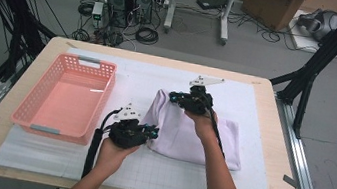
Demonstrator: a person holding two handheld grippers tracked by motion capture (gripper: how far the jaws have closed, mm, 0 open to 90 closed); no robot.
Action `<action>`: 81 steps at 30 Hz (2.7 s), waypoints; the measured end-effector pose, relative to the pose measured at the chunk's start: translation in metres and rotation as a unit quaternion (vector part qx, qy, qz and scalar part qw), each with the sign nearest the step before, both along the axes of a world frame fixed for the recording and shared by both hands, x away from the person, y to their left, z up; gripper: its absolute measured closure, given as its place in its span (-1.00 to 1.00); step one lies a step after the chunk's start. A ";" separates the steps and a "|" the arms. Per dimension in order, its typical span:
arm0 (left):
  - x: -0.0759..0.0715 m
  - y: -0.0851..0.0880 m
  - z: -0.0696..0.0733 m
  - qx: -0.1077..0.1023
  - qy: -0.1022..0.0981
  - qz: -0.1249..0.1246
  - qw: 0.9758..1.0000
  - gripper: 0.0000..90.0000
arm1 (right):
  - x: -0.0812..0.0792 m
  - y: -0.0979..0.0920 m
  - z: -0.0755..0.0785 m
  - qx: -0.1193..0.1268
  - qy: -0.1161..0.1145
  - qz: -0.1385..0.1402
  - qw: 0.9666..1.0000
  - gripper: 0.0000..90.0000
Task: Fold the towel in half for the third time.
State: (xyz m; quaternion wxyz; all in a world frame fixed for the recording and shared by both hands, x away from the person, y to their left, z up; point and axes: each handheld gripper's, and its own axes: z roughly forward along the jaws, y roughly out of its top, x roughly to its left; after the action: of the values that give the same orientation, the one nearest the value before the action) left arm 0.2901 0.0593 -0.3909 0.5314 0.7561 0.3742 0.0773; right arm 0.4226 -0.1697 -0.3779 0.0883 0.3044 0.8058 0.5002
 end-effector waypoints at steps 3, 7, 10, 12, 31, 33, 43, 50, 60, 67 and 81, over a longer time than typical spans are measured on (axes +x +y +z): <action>0.001 -0.012 0.001 0.000 0.003 -0.012 1.000 0.82 | -0.005 -0.011 0.001 0.004 -0.003 -0.004 1.000 0.89; 0.004 -0.030 0.001 -0.001 0.005 -0.026 1.000 0.82 | -0.010 -0.029 0.002 0.008 -0.004 -0.015 1.000 0.89; 0.008 -0.041 0.001 -0.002 0.008 -0.036 0.999 0.82 | -0.012 -0.045 0.002 0.012 -0.006 -0.026 1.000 0.89; 0.012 -0.052 -0.002 -0.003 0.012 -0.041 0.999 0.82 | -0.012 -0.054 0.001 0.013 -0.004 -0.034 0.999 0.89; 0.030 -0.139 -0.017 -0.001 0.035 -0.082 0.996 0.81 | -0.023 -0.129 -0.014 -0.012 0.007 -0.111 0.994 0.89; 0.030 -0.147 -0.021 0.000 0.034 -0.086 0.996 0.80 | -0.024 -0.135 -0.017 -0.013 0.008 -0.119 0.993 0.89; 0.024 -0.128 -0.009 -0.014 -0.039 -0.085 0.995 -0.32 | -0.024 -0.152 -0.023 -0.049 0.014 -0.150 0.987 0.89; 0.029 -0.070 -0.010 -0.014 -0.047 -0.047 0.998 -0.31 | -0.030 -0.162 -0.036 -0.062 0.026 -0.177 0.982 0.86; 0.034 -0.023 -0.024 -0.003 -0.051 -0.011 0.999 -0.37 | -0.052 -0.186 -0.034 -0.049 0.018 -0.243 0.969 0.22; 0.034 -0.007 -0.030 -0.003 -0.053 -0.004 0.999 -0.37 | -0.082 -0.200 -0.033 -0.068 0.017 -0.238 0.969 0.17; 0.029 0.015 -0.037 -0.005 -0.050 0.007 0.999 -0.35 | -0.136 -0.184 -0.022 -0.057 -0.012 -0.182 0.982 0.43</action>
State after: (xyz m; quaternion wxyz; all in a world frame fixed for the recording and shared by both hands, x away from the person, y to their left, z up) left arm 0.3194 0.0745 -0.4278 0.5528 0.7461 0.3523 0.1168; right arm 0.2867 -0.3532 -0.4003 0.2052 0.4342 0.7632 0.4323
